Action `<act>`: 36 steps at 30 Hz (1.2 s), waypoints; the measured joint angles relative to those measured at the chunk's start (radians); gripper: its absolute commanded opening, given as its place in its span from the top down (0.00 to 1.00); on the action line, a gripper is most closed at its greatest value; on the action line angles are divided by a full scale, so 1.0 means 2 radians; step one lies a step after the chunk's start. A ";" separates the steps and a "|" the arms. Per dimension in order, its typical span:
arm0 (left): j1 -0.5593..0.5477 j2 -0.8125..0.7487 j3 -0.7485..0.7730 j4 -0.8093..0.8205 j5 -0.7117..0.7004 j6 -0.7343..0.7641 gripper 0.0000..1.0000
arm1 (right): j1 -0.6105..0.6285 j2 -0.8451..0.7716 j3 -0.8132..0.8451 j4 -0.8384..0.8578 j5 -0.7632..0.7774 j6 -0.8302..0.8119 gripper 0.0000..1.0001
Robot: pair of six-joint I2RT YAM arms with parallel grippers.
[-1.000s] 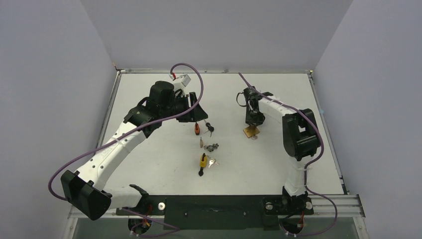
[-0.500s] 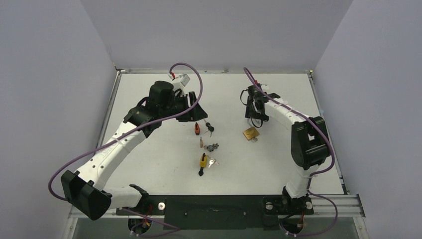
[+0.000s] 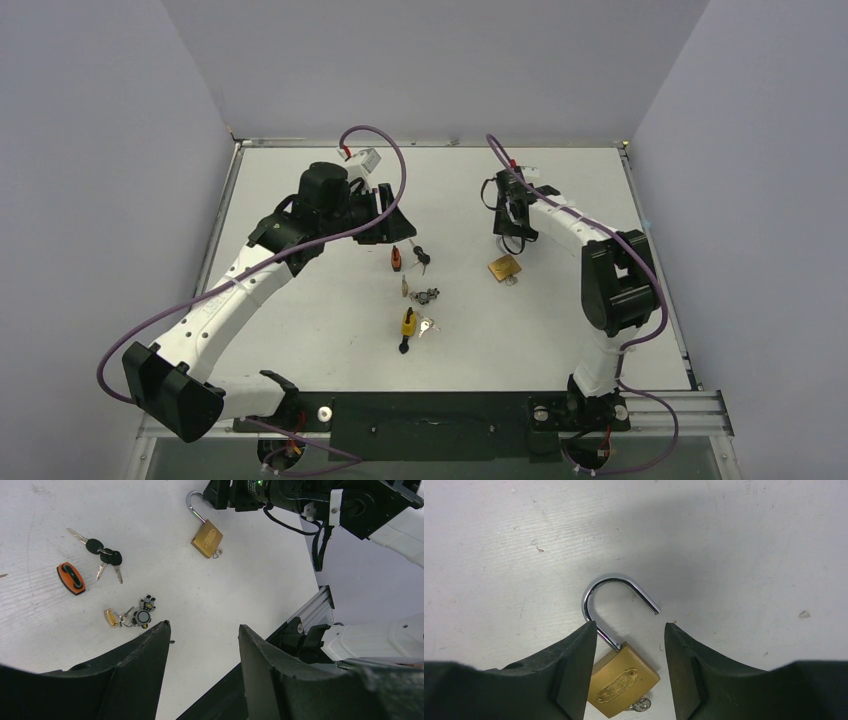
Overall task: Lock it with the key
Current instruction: Adjust the lock at the center of the board, then pick up the lock from the center of the board.
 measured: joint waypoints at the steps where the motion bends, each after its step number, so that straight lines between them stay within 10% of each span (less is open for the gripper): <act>1: 0.000 0.000 0.000 0.000 0.000 0.000 0.50 | 0.000 0.000 0.000 0.000 0.000 -0.002 0.52; 24: 0.000 0.000 -0.019 0.003 0.000 -0.004 0.50 | 0.021 0.023 -0.042 0.047 -0.056 -0.047 0.66; 36: 0.007 0.011 -0.047 0.060 0.029 -0.032 0.50 | 0.021 0.027 -0.053 0.067 -0.057 -0.048 1.00</act>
